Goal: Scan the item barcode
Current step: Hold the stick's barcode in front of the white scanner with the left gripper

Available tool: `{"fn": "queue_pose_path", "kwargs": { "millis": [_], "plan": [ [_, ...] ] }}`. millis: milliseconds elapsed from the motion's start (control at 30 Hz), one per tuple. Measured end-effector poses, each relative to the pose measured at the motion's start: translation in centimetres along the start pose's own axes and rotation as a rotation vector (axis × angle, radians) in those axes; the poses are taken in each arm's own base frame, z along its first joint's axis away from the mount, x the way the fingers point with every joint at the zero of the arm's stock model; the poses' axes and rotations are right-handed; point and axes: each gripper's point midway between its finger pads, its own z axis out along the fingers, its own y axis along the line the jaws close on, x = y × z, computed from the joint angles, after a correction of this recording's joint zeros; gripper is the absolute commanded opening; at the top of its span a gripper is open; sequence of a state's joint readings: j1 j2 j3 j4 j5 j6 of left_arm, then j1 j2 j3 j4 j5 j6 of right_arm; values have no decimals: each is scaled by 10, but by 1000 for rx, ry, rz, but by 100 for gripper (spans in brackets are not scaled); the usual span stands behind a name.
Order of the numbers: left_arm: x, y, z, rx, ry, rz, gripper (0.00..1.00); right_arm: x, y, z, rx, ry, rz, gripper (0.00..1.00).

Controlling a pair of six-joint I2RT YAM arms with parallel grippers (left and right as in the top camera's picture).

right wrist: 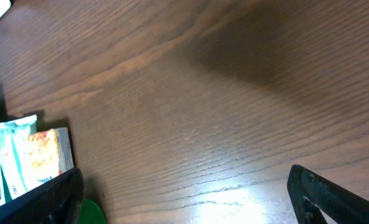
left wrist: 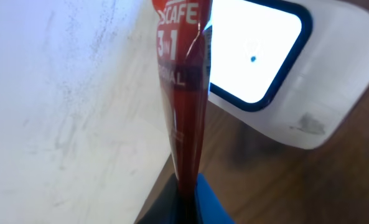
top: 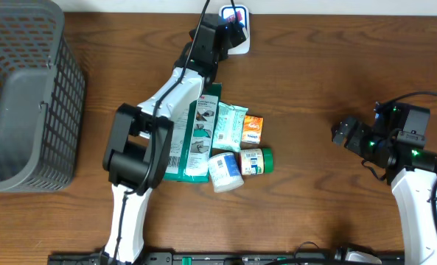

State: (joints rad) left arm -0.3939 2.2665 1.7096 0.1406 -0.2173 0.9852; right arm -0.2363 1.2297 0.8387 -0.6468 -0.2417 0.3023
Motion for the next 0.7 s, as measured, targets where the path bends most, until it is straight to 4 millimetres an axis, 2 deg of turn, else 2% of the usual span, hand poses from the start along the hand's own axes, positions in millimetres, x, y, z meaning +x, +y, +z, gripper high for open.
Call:
{"fn": "queue_pose_path", "kwargs": {
  "millis": [200, 700],
  "plan": [
    [8, -10, 15, -11, -4, 2, 7, 0, 0, 0, 0, 0, 0, 99],
    [7, -18, 21, 17, -36, 7, 7, 0, 0, 0, 0, 0, 0, 99]
  ]
}}
